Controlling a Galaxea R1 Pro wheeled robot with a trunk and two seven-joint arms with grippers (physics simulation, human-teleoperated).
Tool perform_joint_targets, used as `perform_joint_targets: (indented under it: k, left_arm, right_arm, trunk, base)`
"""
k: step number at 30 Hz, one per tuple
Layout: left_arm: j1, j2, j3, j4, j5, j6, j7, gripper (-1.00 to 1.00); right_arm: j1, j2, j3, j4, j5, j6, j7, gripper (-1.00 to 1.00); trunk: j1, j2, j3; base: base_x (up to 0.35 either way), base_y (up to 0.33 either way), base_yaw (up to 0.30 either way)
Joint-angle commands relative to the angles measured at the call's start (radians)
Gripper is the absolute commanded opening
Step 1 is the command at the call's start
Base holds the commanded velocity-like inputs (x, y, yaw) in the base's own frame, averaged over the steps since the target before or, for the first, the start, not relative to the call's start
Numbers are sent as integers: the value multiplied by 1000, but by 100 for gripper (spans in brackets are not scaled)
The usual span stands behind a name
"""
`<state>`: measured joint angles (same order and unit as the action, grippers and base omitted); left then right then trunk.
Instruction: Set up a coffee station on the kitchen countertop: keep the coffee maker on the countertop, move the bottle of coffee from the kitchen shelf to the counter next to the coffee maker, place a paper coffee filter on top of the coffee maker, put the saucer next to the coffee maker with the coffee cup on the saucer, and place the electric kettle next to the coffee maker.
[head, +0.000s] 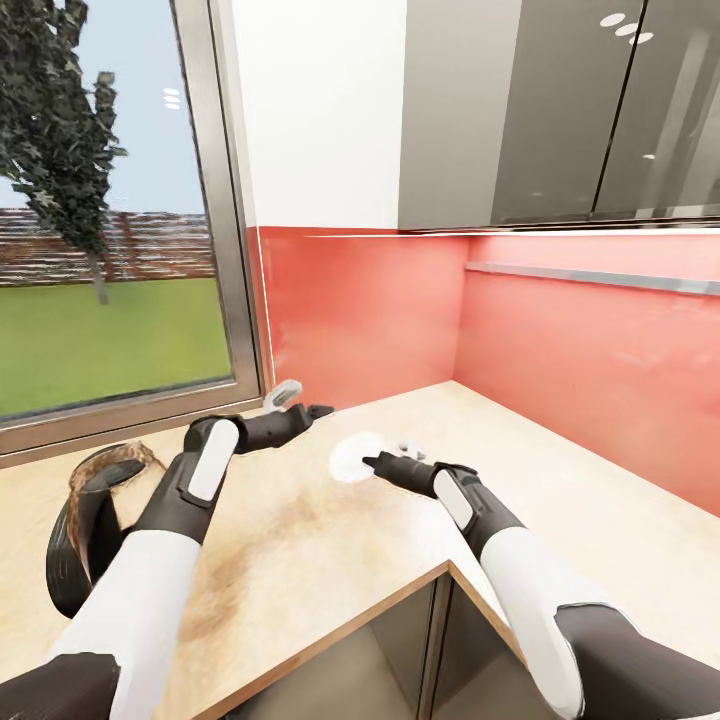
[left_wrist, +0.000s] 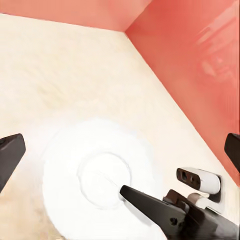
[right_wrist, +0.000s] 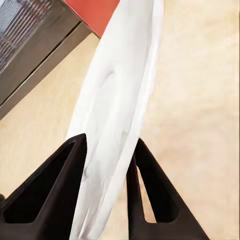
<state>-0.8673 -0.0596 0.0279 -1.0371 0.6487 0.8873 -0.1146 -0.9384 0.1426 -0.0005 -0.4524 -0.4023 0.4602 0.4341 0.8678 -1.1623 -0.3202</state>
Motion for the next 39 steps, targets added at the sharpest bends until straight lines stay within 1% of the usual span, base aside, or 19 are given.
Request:
perform_joint_targets:
  k: [1, 4, 7, 13, 16, 35, 39]
  left_arm:
    - [-1, -1, 3, -16, -7, 7, -7, 100]
    - [0, 0, 3, -49, -7, 11, -7, 100]
    - [2, -1, 3, -67, -8, 25, -7, 100]
    - [8, -1, 3, -73, -8, 38, -7, 100]
    - [10, -2, 3, -73, -8, 38, -7, 100]
    - [11, -4, 1, -75, -8, 38, -8, 100]
    - [11, -3, 1, -85, -8, 38, -8, 100]
  right_arm:
    - [0, -8, 0, -6, -8, 7, 0, -100]
    - [0, -19, 0, -11, -9, 7, 0, -100]
    - [0, -23, 0, -20, -10, 7, 3, -100]
    - [0, -26, 2, -68, -8, 6, 8, -100]
    - [0, -35, 2, -73, -10, 6, 8, -100]
    - [0, -35, 2, -74, -10, 6, 8, -100]
    - [0, -35, 2, -74, -10, 6, 8, -100]
  trunk:
    - [0, -1, -1]
    - [0, -1, -1]
    - [0, -1, -1]
    - [0, -1, -1]
    - [0, -1, -1]
    - [0, -1, 0]
    - [0, -1, 3]
  base:
    - [0, 0, 0]
    - [-18, 0, 0]
    - [-169, -35, 0]
    - [-282, -92, 0]
    - [-304, -110, 0]
    - [-307, -122, 1]
    - [-315, -90, 103]
